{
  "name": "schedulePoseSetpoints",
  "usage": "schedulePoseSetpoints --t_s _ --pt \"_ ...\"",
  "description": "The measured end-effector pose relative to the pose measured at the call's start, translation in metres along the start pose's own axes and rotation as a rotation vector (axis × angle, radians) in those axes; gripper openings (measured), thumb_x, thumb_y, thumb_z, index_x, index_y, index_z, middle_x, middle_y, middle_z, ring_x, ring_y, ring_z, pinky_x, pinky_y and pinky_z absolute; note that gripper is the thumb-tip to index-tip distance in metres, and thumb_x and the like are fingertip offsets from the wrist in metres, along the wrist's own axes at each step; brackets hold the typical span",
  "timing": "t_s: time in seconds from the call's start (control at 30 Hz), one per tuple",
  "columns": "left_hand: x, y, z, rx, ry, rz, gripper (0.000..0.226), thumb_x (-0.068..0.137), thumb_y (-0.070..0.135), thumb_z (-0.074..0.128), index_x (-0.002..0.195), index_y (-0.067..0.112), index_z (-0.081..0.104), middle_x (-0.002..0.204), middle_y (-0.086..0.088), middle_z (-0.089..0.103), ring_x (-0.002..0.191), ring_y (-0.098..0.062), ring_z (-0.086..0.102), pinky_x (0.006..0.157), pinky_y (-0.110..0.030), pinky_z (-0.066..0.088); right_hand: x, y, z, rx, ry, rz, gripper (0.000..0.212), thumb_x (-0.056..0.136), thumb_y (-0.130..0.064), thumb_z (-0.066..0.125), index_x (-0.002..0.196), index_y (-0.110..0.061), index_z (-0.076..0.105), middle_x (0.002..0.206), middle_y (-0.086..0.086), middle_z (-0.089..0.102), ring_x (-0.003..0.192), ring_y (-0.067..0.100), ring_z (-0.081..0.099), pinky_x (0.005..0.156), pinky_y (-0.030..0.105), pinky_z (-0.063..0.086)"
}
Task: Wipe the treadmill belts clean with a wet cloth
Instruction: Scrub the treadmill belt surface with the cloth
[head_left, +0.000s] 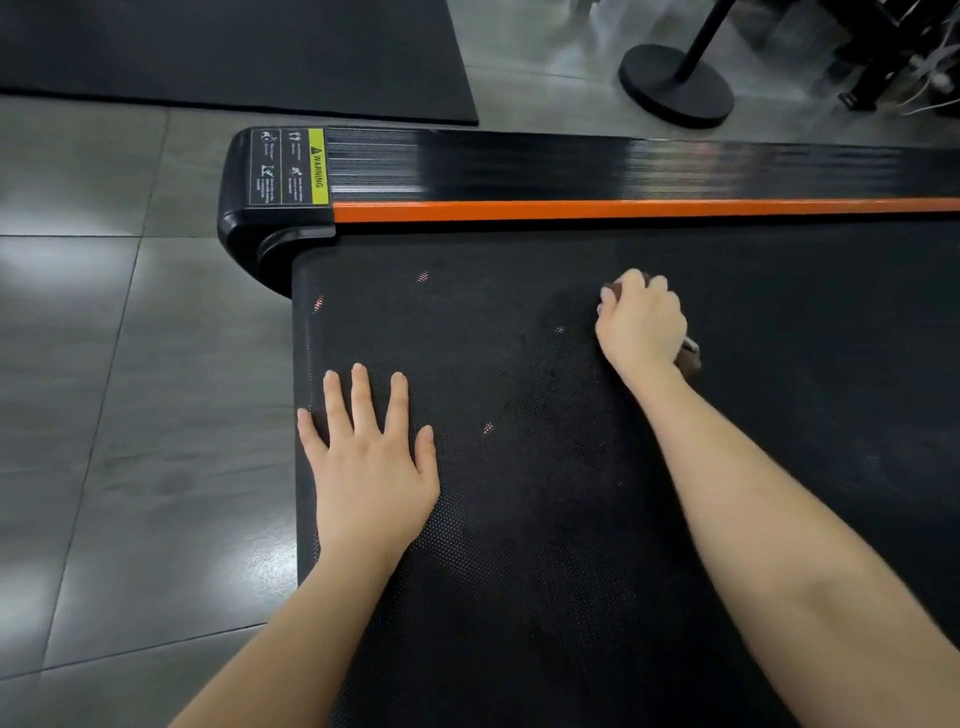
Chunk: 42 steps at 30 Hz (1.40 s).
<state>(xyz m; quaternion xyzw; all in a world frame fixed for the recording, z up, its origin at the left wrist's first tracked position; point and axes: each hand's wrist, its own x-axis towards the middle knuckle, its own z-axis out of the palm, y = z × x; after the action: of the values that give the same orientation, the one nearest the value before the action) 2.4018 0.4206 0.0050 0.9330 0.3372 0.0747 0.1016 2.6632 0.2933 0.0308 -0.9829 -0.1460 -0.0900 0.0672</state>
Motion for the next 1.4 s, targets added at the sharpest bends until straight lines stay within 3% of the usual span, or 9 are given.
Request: schedulePoseSetpoints --t_s 0.07,0.23,0.43,0.67,0.97,1.03,1.17,1.23,1.4 --pt "0.0 0.0 -0.001 0.004 -0.005 0.001 0.061 0.089 0.043 0.029 0.14 0.013 0.044 0.145 -0.023 0.037 0.138 -0.043 0.025 0.106 -0.064 0.024 -0.014 -0.019 0.0 -0.011 0.003 -0.034 0.031 0.097 -0.034 0.046 0.114 -0.009 0.053 0.115 0.018 0.052 0.101 0.038 0.051 0.076 0.044 0.043" --pt "0.0 -0.001 0.0 0.004 -0.003 0.004 0.06 0.09 0.042 0.029 0.14 0.013 0.044 0.145 -0.023 0.037 0.138 -0.042 0.024 0.106 -0.064 0.024 -0.082 -0.014 -0.007 0.102 -0.09 -0.613 0.025 0.092 -0.033 0.055 0.102 -0.011 0.062 0.097 0.014 0.056 0.08 0.033 0.055 0.061 0.042 0.049" --pt "0.0 -0.001 0.0 0.015 -0.006 -0.004 0.06 0.09 0.043 0.028 0.141 0.014 0.042 0.146 -0.022 0.036 0.139 -0.042 0.023 0.107 -0.063 0.023 -0.011 -0.02 0.003 -0.012 -0.023 -0.23 0.032 0.098 -0.035 0.045 0.117 -0.01 0.054 0.113 0.015 0.053 0.098 0.032 0.052 0.071 0.038 0.038" --pt "-0.001 -0.001 0.0 0.016 -0.022 0.001 0.06 0.091 0.043 0.029 0.142 0.014 0.041 0.147 -0.022 0.035 0.139 -0.042 0.022 0.107 -0.063 0.023 -0.075 0.001 -0.007 0.121 -0.055 -0.662 0.021 0.09 -0.029 0.061 0.096 -0.009 0.062 0.092 0.014 0.056 0.075 0.031 0.054 0.056 0.036 0.044" --pt "-0.001 -0.001 0.002 0.027 0.0 0.002 0.061 0.09 0.043 0.028 0.142 0.012 0.042 0.145 -0.024 0.037 0.138 -0.043 0.023 0.105 -0.065 0.023 0.033 -0.021 0.012 0.1 0.073 0.115 0.036 0.096 -0.034 0.049 0.127 -0.014 0.045 0.124 0.014 0.052 0.109 0.035 0.051 0.084 0.045 0.043" --pt "-0.001 -0.001 0.002 0.023 -0.01 0.006 0.061 0.091 0.043 0.027 0.142 0.013 0.042 0.145 -0.024 0.036 0.139 -0.043 0.023 0.106 -0.065 0.023 0.014 -0.047 0.008 0.123 0.052 0.002 0.034 0.094 -0.036 0.051 0.121 -0.015 0.049 0.119 0.013 0.055 0.107 0.035 0.052 0.083 0.044 0.044" --pt "0.0 -0.001 0.001 0.022 -0.012 0.0 0.061 0.09 0.044 0.027 0.141 0.013 0.043 0.145 -0.024 0.037 0.139 -0.043 0.023 0.106 -0.065 0.023 -0.056 -0.081 0.009 0.204 -0.008 -0.649 0.028 0.088 -0.032 0.059 0.107 -0.011 0.057 0.1 0.013 0.058 0.085 0.033 0.054 0.065 0.041 0.046" --pt "-0.001 0.0 0.001 0.018 -0.004 0.002 0.061 0.09 0.043 0.028 0.141 0.014 0.043 0.145 -0.024 0.037 0.138 -0.043 0.024 0.105 -0.064 0.024 -0.045 -0.068 0.008 0.177 -0.012 -0.756 0.027 0.087 -0.032 0.06 0.105 -0.011 0.058 0.099 0.013 0.058 0.084 0.033 0.054 0.065 0.042 0.047" --pt "-0.001 0.0 0.004 0.023 0.019 0.007 0.06 0.09 0.042 0.03 0.14 0.012 0.044 0.144 -0.024 0.039 0.137 -0.044 0.026 0.104 -0.065 0.025 0.053 -0.016 0.018 0.004 0.059 -0.117 0.03 0.096 -0.033 0.049 0.117 -0.011 0.049 0.117 0.017 0.055 0.105 0.037 0.052 0.081 0.046 0.044"
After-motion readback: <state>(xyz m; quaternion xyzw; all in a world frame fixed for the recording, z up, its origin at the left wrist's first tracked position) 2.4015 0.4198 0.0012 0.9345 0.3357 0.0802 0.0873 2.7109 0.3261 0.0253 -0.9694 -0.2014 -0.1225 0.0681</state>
